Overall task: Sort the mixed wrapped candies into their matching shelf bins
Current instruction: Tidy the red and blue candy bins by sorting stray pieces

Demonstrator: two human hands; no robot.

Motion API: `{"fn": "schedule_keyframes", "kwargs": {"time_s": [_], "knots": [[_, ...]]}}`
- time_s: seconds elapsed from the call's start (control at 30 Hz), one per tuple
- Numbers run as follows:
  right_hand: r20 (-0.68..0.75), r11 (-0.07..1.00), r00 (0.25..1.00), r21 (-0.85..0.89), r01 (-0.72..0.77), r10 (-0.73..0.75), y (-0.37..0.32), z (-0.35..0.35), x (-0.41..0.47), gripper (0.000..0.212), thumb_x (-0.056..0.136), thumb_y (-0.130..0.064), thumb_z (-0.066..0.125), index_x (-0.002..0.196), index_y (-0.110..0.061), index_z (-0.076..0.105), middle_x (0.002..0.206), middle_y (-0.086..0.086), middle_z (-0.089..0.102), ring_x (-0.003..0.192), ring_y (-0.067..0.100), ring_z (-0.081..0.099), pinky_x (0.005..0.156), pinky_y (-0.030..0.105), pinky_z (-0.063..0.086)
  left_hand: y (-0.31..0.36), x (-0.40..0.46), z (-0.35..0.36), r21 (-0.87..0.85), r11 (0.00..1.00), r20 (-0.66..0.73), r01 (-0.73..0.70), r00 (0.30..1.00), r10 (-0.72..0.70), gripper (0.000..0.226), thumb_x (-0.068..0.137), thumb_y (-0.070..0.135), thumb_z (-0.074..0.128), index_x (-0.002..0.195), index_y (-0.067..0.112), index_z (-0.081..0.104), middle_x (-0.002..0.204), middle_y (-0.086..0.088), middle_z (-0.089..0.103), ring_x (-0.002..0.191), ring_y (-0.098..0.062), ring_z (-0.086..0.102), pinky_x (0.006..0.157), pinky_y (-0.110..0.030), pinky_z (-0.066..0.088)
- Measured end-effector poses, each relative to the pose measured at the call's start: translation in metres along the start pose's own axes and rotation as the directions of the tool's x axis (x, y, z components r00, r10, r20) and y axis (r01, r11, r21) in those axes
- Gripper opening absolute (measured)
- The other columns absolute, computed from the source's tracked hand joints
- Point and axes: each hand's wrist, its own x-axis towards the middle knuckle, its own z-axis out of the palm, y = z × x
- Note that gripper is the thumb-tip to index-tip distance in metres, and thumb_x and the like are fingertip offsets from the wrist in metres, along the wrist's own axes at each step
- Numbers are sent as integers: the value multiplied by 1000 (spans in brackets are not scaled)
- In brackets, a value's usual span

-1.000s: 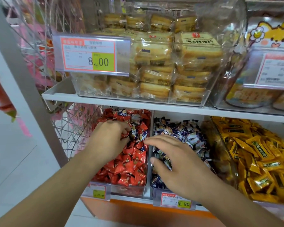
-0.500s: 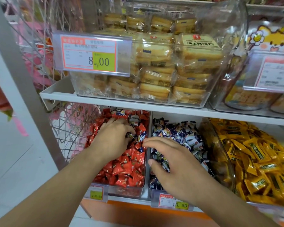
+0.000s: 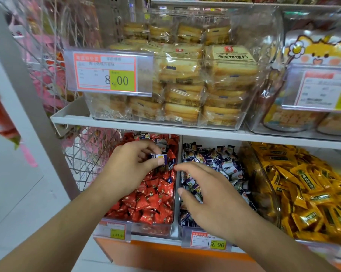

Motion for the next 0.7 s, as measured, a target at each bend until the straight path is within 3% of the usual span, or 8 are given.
{"fn": "schedule_keyframes", "kwargs": {"time_s": [0.1, 0.17, 0.27, 0.4, 0.5, 0.57, 0.7], "knots": [[-87, 996, 996, 79, -31, 38, 0, -3, 0, 54, 103, -37, 59, 149, -50, 33, 139, -35, 45, 124, -15, 38, 99, 10, 31, 21, -12, -5, -243, 967, 119, 79, 992, -51, 27, 71, 42, 89, 93, 39, 74, 89, 7, 74, 86, -11, 70, 85, -31, 56], [-139, 992, 989, 124, -26, 43, 0, -5, 0, 49, 101, -36, 63, 143, -52, 41, 126, -33, 51, 119, -13, 43, 95, 10, 37, 36, -18, -4, -330, 938, 217, 105, 976, -34, 30, 72, 36, 89, 98, 33, 74, 84, 0, 76, 81, -18, 73, 85, -36, 58], [-193, 995, 981, 95, 0, 19, 1, -8, -4, 28, 99, -34, 67, 123, -46, 60, 111, -26, 60, 115, -5, 52, 90, 11, 41, 51, -24, 0, -358, 928, 292, 99, 956, 10, 31, 79, 30, 84, 106, 23, 71, 82, -2, 78, 82, -14, 75, 86, -30, 55], [-206, 998, 976, 0, -70, 68, 12, -15, -8, 21, 98, -41, 67, 118, -42, 60, 112, -26, 60, 112, -3, 54, 95, 21, 47, 41, -18, 2, -340, 936, 250, 95, 968, -7, 21, 87, 28, 79, 106, 24, 72, 86, 2, 78, 87, -10, 74, 93, -31, 53], [-142, 984, 980, -88, -154, 140, 20, -21, -8, 48, 101, -44, 60, 146, -42, 44, 145, -24, 47, 138, 4, 42, 115, 29, 41, 18, -1, 5, -146, 987, 68, 64, 996, -55, 15, 91, 26, 77, 104, 32, 72, 93, 15, 76, 94, 2, 69, 99, -31, 53], [-103, 988, 988, -93, -124, 114, 18, -21, -8, 56, 103, -46, 57, 153, -46, 33, 156, -27, 36, 147, 1, 30, 120, 25, 30, 7, 11, 7, 27, 999, 19, 37, 999, -38, 22, 93, 25, 73, 114, 33, 70, 104, 20, 74, 95, 6, 65, 97, -24, 53], [-4, 997, 1000, -71, 13, -14, 4, -10, -4, 54, 105, -50, 50, 155, -50, 28, 156, -39, 23, 130, -28, 10, 107, 2, 6, -6, 31, 19, 274, 960, 61, -55, 997, 40, 52, 93, 35, 72, 142, 32, 55, 131, 12, 66, 119, -12, 63, 94, -18, 43]]}}
